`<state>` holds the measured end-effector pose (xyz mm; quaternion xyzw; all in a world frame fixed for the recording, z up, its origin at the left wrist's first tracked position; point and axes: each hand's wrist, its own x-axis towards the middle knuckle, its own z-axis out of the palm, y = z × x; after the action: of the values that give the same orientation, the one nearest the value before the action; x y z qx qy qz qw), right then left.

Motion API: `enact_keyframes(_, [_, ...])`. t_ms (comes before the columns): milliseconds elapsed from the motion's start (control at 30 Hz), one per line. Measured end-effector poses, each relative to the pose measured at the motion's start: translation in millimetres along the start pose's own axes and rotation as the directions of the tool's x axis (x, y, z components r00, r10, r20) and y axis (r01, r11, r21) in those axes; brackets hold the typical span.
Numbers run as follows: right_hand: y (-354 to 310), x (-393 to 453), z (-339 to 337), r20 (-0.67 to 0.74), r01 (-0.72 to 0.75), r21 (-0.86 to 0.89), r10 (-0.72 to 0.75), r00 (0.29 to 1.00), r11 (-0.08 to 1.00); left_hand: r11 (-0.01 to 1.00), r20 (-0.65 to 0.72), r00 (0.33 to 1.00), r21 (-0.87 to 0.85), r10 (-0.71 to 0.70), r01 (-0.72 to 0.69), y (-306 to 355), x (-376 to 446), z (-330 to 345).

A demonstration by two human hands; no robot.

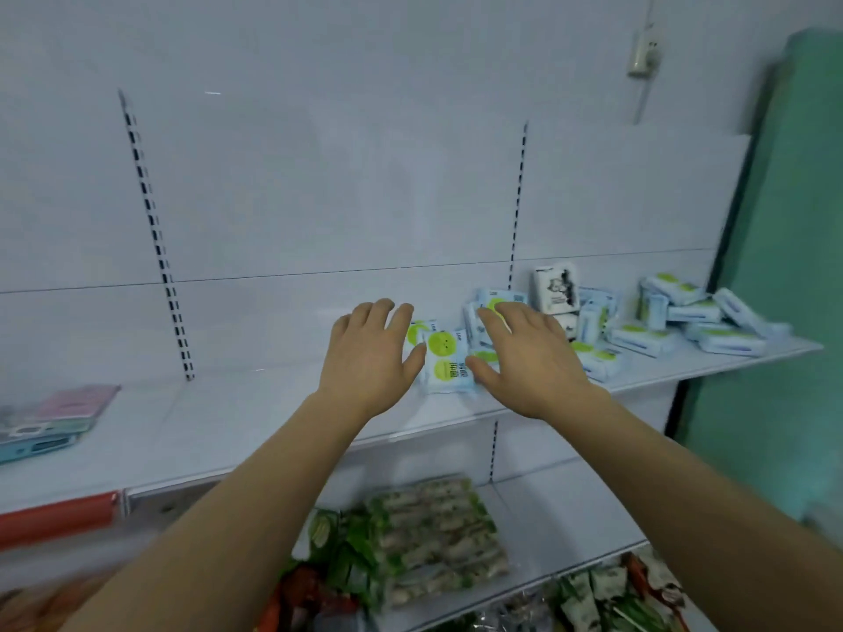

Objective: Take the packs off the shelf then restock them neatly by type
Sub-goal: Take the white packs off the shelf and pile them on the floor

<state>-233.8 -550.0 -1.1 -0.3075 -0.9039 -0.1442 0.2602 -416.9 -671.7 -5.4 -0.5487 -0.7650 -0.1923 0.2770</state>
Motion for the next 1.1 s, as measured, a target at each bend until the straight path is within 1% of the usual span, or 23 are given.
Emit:
enact_keyframes(233, [86,-9,24,0.029,-0.135,-0.046,0.137,0.990,0.990,0.990,0.021,0.993,-0.092,0.112,-0.110,66,57,54])
enact_keyframes(333, [119,-1,37,0.017,-0.176,-0.078,0.177,0.984,0.981,0.978,-0.003,0.986,-0.127,0.167,-0.166,88,87,84])
enact_keyframes(433, [152,12,48,0.036,-0.210,-0.117,0.215,0.976,0.971,0.961,-0.015,0.975,-0.162,0.223,-0.223,106,120,116])
enact_keyframes(600, [202,41,63,0.052,-0.254,-0.170,0.266,0.963,0.952,0.947,0.032,0.967,-0.212,0.253,-0.241,134,179,158])
enact_keyframes(767, [242,65,83,0.095,-0.270,-0.191,0.292,0.952,0.944,0.947,0.049,0.958,-0.173,0.282,-0.270,155,216,208])
enact_keyframes(833, [256,77,95,0.107,-0.257,-0.170,0.277,0.955,0.951,0.952,0.071,0.955,-0.135,0.287,-0.276,163,229,225])
enact_keyframes(933, [279,103,115,0.088,-0.230,-0.124,0.241,0.967,0.965,0.960,0.088,0.957,-0.074,0.275,-0.269,174,252,248])
enact_keyframes(1033, [303,132,141,0.083,-0.181,-0.054,0.185,0.979,0.982,0.967,0.213,0.946,0.006,0.246,-0.253,181,268,268])
enact_keyframes(1100, [317,153,157,0.096,-0.149,0.032,0.145,0.985,0.988,0.967,0.302,0.927,0.050,0.223,-0.249,185,276,278])
